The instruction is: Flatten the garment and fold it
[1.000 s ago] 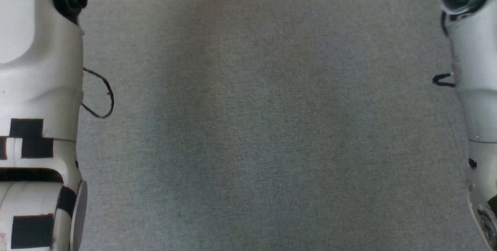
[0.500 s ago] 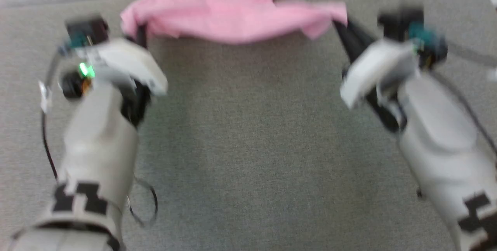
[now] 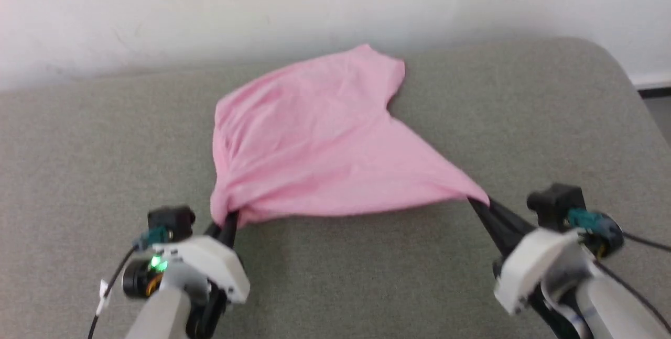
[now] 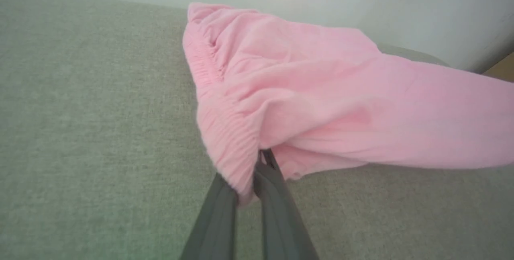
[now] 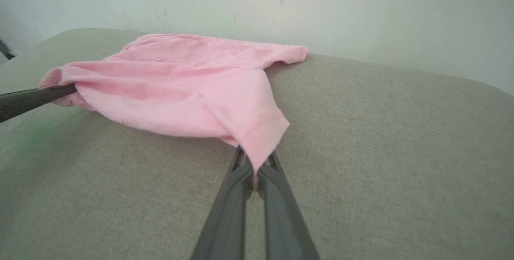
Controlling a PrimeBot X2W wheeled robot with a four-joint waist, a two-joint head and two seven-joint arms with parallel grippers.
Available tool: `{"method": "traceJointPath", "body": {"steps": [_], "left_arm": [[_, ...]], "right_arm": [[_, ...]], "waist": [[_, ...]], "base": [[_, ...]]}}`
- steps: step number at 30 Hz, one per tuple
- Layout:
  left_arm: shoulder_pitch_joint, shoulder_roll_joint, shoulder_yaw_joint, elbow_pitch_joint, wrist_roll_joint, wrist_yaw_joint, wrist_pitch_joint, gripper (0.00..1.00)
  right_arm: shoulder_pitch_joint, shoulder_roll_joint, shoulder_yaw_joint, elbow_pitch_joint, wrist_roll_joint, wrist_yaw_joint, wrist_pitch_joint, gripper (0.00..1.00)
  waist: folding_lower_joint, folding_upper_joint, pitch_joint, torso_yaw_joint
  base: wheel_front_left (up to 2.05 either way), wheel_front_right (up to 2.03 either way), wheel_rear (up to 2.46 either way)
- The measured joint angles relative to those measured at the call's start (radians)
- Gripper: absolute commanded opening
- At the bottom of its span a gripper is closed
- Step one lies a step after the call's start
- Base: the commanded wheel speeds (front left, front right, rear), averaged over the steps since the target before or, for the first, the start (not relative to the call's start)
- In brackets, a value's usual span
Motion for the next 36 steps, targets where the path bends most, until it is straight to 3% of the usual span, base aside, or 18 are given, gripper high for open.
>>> {"method": "traceJointPath", "body": {"steps": [5, 11, 17, 21, 25, 36], "left_arm": [[0.242, 0.054, -0.005, -0.360, -0.025, 0.077, 0.193, 0.00], [0.498, 0.114, 0.000, -0.796, -0.036, 0.190, 0.400, 0.00], [0.637, 0.138, 0.003, -1.054, -0.044, 0.266, 0.521, 0.00], [0.622, 0.144, 0.001, -1.062, -0.069, 0.269, 0.567, 0.00], [0.549, 0.140, 0.005, -1.010, -0.115, 0.245, 0.595, 0.00], [0.255, 0.112, 0.014, -0.806, -0.187, 0.164, 0.591, 0.00]], "right_arm": [[0.231, 0.001, -0.111, -0.272, -0.047, 0.000, 0.214, 0.00], [0.461, 0.066, -0.211, -0.551, -0.090, 0.000, 0.406, 0.00], [0.570, 0.120, -0.278, -0.715, -0.106, 0.000, 0.507, 0.00], [0.546, 0.120, -0.295, -0.715, -0.110, 0.000, 0.529, 0.00], [0.430, 0.110, -0.290, -0.663, -0.082, 0.000, 0.545, 0.00], [-0.072, 0.067, -0.222, -0.256, 0.036, 0.000, 0.555, 0.00]], "waist": [[0.0000, 0.0000, -0.061, 0.001], [0.0001, 0.0000, -0.097, 0.010], [0.0002, 0.0000, -0.095, 0.017], [0.0003, 0.0000, -0.077, 0.025], [0.0004, 0.0000, -0.045, 0.035], [0.0008, 0.0000, 0.081, 0.081]], "base": [[0.00, 0.00, 0.00], [0.00, 0.00, 0.00], [0.00, 0.00, 0.00], [0.00, 0.00, 0.00], [0.00, 0.00, 0.00], [0.00, 0.00, 0.00]]}}
